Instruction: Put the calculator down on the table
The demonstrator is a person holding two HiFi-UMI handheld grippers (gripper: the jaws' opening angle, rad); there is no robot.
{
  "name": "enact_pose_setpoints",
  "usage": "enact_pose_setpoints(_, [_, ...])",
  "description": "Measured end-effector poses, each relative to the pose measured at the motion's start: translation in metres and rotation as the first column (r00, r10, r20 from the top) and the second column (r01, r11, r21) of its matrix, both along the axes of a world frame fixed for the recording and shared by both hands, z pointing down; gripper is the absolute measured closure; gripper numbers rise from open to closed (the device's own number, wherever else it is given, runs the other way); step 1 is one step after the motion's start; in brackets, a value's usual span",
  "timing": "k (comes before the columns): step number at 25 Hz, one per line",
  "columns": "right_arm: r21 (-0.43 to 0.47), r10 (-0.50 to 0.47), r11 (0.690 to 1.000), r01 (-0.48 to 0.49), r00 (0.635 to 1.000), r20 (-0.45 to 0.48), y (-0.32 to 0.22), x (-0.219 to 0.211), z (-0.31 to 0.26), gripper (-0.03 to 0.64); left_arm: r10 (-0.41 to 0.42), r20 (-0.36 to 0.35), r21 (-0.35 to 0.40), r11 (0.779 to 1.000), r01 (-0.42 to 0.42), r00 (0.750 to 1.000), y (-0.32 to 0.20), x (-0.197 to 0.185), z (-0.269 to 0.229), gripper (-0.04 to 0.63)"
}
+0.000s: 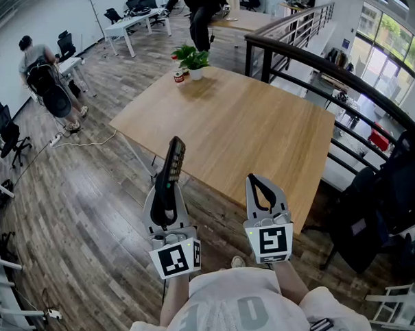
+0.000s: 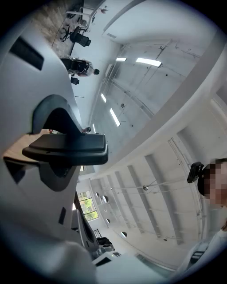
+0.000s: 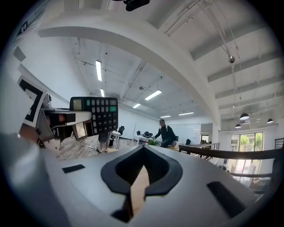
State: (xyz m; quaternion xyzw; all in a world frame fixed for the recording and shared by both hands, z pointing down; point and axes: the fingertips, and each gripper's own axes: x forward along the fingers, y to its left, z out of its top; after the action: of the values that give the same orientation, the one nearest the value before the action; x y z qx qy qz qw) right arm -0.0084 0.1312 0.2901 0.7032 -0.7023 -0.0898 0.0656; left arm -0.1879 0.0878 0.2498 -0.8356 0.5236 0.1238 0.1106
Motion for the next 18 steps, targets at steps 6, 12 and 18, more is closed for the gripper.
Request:
enact_pose_setpoints(6, [0.005, -0.002, 1.0, 0.002, 1.0, -0.011, 0.001, 0.0, 0.001, 0.598, 0.0, -0.011, -0.001, 1.0, 0.0, 1.0, -0.001, 0.001, 0.001, 0.473])
enact_pose_setpoints(12, [0.04, -0.023, 0.999, 0.024, 0.999, -0.032, 0.002, 0.002, -0.005, 0.598, 0.018, -0.026, 0.005, 1.0, -0.018, 0.999, -0.002, 0.01, -0.003, 0.473])
enact_pose_setpoints(18, [0.041, -0.031, 0.999, 0.032, 0.999, -0.024, 0.004, 0.012, -0.004, 0.598, 0.037, -0.042, -0.012, 0.999, -0.038, 0.998, -0.001, 0.026, -0.001, 0.472])
